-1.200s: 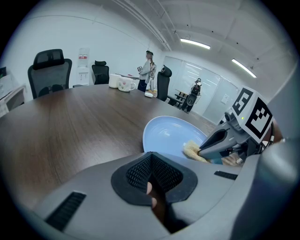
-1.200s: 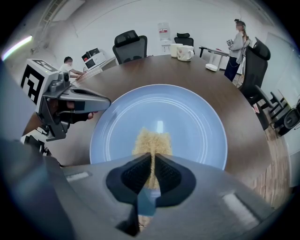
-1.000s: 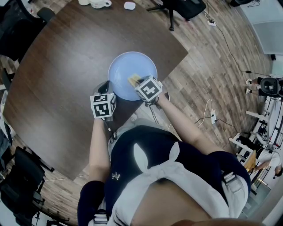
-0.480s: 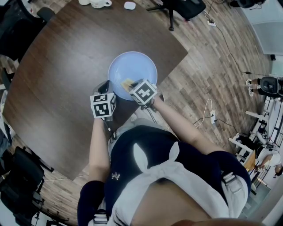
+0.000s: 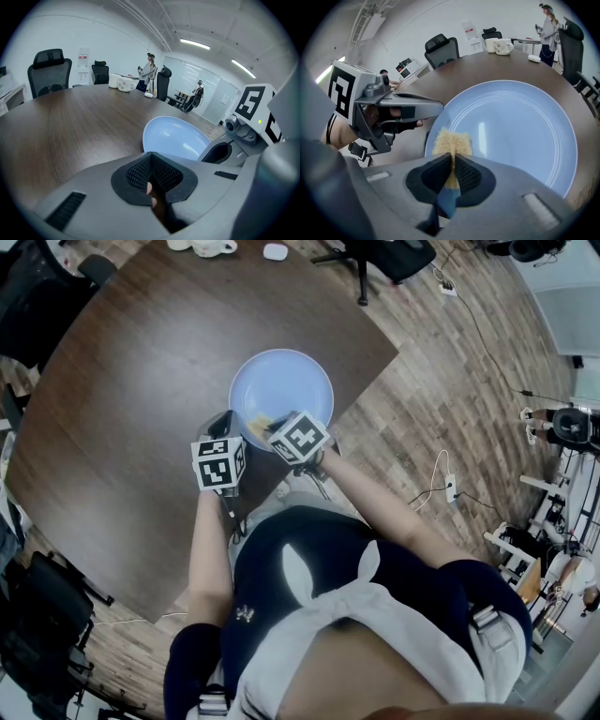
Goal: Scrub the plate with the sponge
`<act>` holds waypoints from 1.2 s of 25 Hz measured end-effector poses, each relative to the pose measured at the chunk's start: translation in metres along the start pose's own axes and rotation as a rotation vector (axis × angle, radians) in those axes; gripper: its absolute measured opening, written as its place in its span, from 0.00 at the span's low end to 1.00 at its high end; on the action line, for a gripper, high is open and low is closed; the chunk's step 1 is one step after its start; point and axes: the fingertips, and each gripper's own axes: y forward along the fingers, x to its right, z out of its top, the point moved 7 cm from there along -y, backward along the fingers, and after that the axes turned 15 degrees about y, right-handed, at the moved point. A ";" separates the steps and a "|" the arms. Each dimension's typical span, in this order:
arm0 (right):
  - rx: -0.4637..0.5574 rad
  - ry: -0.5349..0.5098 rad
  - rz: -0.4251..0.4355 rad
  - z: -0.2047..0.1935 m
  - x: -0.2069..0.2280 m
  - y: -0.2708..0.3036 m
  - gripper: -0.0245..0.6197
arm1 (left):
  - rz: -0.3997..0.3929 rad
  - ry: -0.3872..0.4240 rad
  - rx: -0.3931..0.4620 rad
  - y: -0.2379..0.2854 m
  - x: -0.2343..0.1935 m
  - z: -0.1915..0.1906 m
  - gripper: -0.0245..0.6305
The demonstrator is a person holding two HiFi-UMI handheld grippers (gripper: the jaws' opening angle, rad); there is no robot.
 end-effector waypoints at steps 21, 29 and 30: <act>-0.176 -0.339 -0.081 -0.014 0.002 -0.011 0.07 | -0.010 -0.001 0.005 0.002 -0.002 -0.003 0.05; -0.192 -0.452 -0.207 -0.018 0.017 -0.023 0.07 | -0.009 0.000 0.007 0.002 -0.003 -0.003 0.05; -0.189 -0.452 -0.222 -0.019 0.021 -0.024 0.07 | -0.009 -0.001 0.007 0.002 -0.003 -0.003 0.05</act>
